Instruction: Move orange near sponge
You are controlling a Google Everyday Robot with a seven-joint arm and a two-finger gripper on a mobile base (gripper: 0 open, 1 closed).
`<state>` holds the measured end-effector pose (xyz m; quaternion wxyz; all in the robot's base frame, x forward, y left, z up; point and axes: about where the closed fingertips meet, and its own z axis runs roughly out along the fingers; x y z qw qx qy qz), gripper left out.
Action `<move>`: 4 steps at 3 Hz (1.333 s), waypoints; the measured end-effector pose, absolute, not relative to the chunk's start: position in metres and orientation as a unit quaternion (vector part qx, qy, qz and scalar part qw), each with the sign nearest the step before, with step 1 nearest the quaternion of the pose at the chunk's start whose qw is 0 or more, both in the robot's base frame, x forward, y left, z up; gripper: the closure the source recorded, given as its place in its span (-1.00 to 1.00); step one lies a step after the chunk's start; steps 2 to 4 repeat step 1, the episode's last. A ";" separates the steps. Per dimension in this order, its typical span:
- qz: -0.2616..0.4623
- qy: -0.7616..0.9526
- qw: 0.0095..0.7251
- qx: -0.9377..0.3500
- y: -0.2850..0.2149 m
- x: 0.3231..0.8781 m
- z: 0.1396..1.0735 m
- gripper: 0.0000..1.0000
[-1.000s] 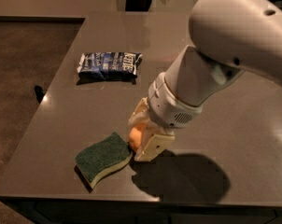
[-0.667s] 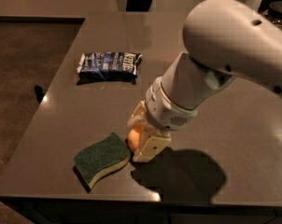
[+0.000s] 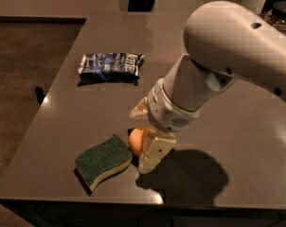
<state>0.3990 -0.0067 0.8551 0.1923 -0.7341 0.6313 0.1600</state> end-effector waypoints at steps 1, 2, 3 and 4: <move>0.160 0.631 0.192 -0.734 -0.007 0.399 0.855 -1.00; 0.160 0.631 0.192 -0.734 -0.007 0.399 0.855 -1.00; 0.160 0.631 0.192 -0.734 -0.007 0.399 0.855 -1.00; 0.160 0.631 0.192 -0.734 -0.007 0.399 0.855 -1.00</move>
Offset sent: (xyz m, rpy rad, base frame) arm 0.0000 0.0000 0.0000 0.0000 0.0000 0.0000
